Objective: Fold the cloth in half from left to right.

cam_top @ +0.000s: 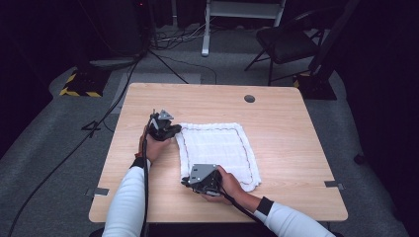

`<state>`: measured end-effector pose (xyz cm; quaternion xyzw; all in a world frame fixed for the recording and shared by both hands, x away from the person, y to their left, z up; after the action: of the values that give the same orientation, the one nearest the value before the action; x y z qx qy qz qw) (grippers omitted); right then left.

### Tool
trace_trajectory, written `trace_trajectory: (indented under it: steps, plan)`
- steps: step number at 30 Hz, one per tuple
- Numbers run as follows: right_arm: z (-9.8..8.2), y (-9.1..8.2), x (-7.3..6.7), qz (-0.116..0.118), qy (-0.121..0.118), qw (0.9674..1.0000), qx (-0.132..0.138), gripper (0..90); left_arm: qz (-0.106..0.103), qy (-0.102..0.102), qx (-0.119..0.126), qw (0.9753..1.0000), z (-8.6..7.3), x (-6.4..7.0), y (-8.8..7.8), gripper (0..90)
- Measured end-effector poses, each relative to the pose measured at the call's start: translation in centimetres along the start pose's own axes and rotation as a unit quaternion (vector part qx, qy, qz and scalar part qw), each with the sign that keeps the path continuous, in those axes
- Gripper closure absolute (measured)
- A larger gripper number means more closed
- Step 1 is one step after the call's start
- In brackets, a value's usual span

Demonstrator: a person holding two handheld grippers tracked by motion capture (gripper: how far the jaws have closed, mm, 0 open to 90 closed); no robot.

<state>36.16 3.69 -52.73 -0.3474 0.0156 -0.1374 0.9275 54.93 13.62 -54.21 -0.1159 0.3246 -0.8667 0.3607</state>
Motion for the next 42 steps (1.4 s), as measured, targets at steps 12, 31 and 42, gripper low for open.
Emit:
trace_trajectory:
  steps: [12, 31, 42]
  plan:
    - [0.8, -0.4, 0.5, -0.014, 0.003, 0.9998, 0.015, 85.3, 0.01, 0.007, 0.017, 0.9998, 1.2, -0.4, -0.8, 85.7]
    - [0.5, -5.8, 2.6, -0.053, 0.041, 0.9965, 0.049, 85.3, 0.011, 0.048, 0.035, 0.9982, 6.2, 2.1, 0.5, 85.7]
    - [-2.5, -9.9, 4.4, -0.088, 0.071, 0.9923, 0.051, 85.3, -0.009, 0.088, 0.025, 0.9958, 9.9, 5.2, 3.4, 85.8]
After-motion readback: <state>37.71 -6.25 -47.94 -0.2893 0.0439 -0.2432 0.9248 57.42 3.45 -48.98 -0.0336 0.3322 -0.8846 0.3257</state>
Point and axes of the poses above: each handheld gripper's, and its own axes: y roughly forward along the jaws, z roughly out of its top, x roughly to its right, the point moved 9 cm from there along y, roughly forward along the jaws, and after that the axes turned 8 degrees about y, right-handed, at the moved point
